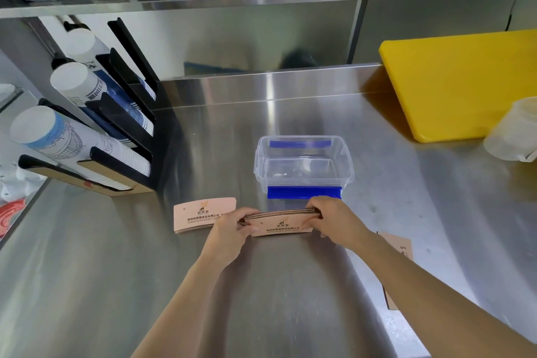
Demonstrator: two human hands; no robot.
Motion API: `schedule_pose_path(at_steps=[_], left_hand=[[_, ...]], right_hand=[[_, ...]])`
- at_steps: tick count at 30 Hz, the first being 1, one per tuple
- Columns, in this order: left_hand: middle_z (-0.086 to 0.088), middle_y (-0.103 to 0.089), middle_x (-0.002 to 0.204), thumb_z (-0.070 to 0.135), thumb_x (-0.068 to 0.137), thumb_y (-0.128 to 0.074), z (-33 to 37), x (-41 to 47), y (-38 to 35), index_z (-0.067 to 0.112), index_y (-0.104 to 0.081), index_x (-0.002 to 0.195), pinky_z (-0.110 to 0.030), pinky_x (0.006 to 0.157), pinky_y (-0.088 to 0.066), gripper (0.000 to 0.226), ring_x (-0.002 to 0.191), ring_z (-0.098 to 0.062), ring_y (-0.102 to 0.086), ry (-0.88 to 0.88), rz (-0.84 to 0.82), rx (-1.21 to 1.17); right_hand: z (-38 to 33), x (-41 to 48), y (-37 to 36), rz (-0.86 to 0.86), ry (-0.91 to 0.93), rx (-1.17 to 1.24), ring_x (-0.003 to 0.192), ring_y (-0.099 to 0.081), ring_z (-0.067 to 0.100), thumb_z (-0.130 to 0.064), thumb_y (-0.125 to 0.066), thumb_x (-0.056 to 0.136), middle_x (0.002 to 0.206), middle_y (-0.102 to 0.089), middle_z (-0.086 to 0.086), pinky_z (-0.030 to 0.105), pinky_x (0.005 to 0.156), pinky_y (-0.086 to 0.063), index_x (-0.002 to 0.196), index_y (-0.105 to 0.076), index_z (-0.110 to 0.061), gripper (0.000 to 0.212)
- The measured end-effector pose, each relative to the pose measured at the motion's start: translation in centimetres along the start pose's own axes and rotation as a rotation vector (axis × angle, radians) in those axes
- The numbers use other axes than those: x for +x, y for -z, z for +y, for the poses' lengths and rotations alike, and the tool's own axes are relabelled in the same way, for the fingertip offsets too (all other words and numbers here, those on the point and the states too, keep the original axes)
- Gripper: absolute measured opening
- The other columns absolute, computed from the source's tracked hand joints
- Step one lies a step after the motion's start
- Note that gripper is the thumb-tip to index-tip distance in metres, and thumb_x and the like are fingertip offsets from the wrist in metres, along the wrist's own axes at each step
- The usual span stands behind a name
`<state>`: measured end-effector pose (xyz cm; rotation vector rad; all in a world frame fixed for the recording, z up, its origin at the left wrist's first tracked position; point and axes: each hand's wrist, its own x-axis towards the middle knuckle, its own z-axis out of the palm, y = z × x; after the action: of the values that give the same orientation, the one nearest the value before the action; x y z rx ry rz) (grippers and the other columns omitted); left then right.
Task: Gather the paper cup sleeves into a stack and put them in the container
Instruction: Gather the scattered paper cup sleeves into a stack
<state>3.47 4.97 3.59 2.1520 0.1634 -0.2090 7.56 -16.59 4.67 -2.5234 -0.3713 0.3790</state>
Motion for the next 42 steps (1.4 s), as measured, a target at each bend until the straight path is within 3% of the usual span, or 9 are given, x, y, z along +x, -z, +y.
schedule_pose_path(at_steps=[3, 6, 12, 20, 27, 31, 34, 38, 42], left_hand=[[-0.005, -0.070, 0.088, 0.005, 0.076, -0.067, 0.8, -0.1, -0.2, 0.034, -0.061, 0.084, -0.036, 0.083, -0.051, 0.031, 0.083, -0.029, -0.066, -0.015, 0.011, -0.010], [-0.007, -0.070, 0.080, 0.005, 0.076, -0.067, 1.3, 0.0, -0.8, 0.034, -0.060, 0.077, -0.020, 0.068, -0.047, 0.029, 0.062, -0.010, -0.059, -0.024, 0.006, 0.000], [-0.001, -0.065, 0.082, 0.007, 0.078, -0.065, 2.9, 0.6, -2.9, 0.014, -0.067, 0.094, -0.012, 0.061, -0.041, 0.018, 0.070, -0.014, -0.055, -0.046, -0.019, 0.033], [0.002, -0.062, 0.086, 0.010, 0.083, -0.060, 5.1, 0.6, -5.4, 0.015, -0.065, 0.098, -0.012, 0.061, -0.037, 0.017, 0.075, -0.009, -0.054, -0.066, -0.015, 0.022], [0.005, -0.058, 0.082, 0.008, 0.083, -0.058, 5.9, 0.5, -6.7, 0.017, -0.064, 0.095, -0.011, 0.059, -0.036, 0.016, 0.071, -0.006, -0.053, -0.045, 0.013, 0.013], [0.000, -0.061, 0.089, 0.009, 0.083, -0.058, 5.8, 0.6, -6.3, 0.014, -0.064, 0.102, -0.017, 0.060, -0.038, 0.020, 0.076, -0.013, -0.056, -0.018, 0.032, 0.024], [-0.003, -0.065, 0.089, 0.008, 0.083, -0.059, 5.3, 0.4, -5.1, 0.015, -0.065, 0.100, -0.016, 0.057, -0.039, 0.019, 0.070, -0.010, -0.056, 0.019, 0.048, 0.001], [-0.007, -0.070, 0.088, 0.007, 0.080, -0.060, 4.0, 0.2, -3.5, 0.023, -0.065, 0.085, -0.031, 0.068, -0.050, 0.017, 0.081, -0.025, -0.063, 0.056, 0.083, -0.061], [-0.007, -0.071, 0.090, 0.006, 0.078, -0.064, 3.4, 0.1, -3.4, 0.037, -0.058, 0.071, -0.043, 0.081, -0.052, 0.032, 0.086, -0.027, -0.065, 0.062, 0.015, -0.053]], right_hand=[[0.3, 0.0, -0.2, 0.018, -0.045, 0.053, 0.056, -0.056, 0.010, -0.020, -0.063, 0.085, 0.092, -0.056, -0.001, 0.017, 0.052, -0.048, 0.089, -0.054, -0.015, 0.011], [1.1, -0.2, 0.2, -0.002, -0.059, 0.063, 0.061, -0.053, 0.009, -0.026, -0.068, 0.080, 0.092, -0.056, 0.001, 0.015, 0.051, -0.044, 0.090, -0.054, -0.012, 0.022], [3.3, -2.3, 3.1, -0.059, -0.116, 0.170, 0.101, -0.050, 0.011, -0.022, -0.077, 0.070, 0.114, -0.054, -0.005, 0.022, 0.085, -0.043, 0.118, -0.048, -0.023, 0.056], [9.2, -5.4, 5.5, -0.282, -0.343, -0.353, 0.123, -0.035, 0.025, -0.031, -0.080, 0.059, 0.134, -0.037, 0.003, 0.036, 0.098, -0.026, 0.136, -0.027, -0.029, 0.095], [10.0, -6.5, 4.3, -0.219, -0.418, -0.484, 0.106, -0.043, 0.023, -0.044, -0.076, 0.057, 0.099, -0.044, 0.001, 0.032, 0.083, -0.027, 0.112, -0.043, -0.020, 0.069], [10.1, -6.7, 4.4, -0.304, -0.377, -0.150, 0.074, -0.054, 0.017, -0.026, -0.077, 0.065, 0.081, -0.050, -0.003, 0.025, 0.059, -0.042, 0.077, -0.052, -0.016, 0.029], [8.3, -6.4, 5.0, -0.158, -0.343, 0.120, 0.057, -0.054, 0.016, -0.019, -0.074, 0.070, 0.069, -0.055, 0.000, 0.028, 0.053, -0.042, 0.061, -0.049, -0.014, 0.027], [5.2, -4.8, 5.1, 0.097, -0.317, 0.338, 0.032, -0.050, 0.008, -0.010, -0.071, 0.075, 0.070, -0.060, 0.009, 0.016, 0.039, -0.043, 0.072, -0.052, 0.003, 0.024], [4.4, -4.6, 3.2, 0.184, -0.343, 0.413, 0.047, -0.058, 0.018, -0.004, -0.067, 0.078, 0.073, -0.057, 0.007, 0.021, 0.049, -0.054, 0.096, -0.056, -0.007, 0.022]])
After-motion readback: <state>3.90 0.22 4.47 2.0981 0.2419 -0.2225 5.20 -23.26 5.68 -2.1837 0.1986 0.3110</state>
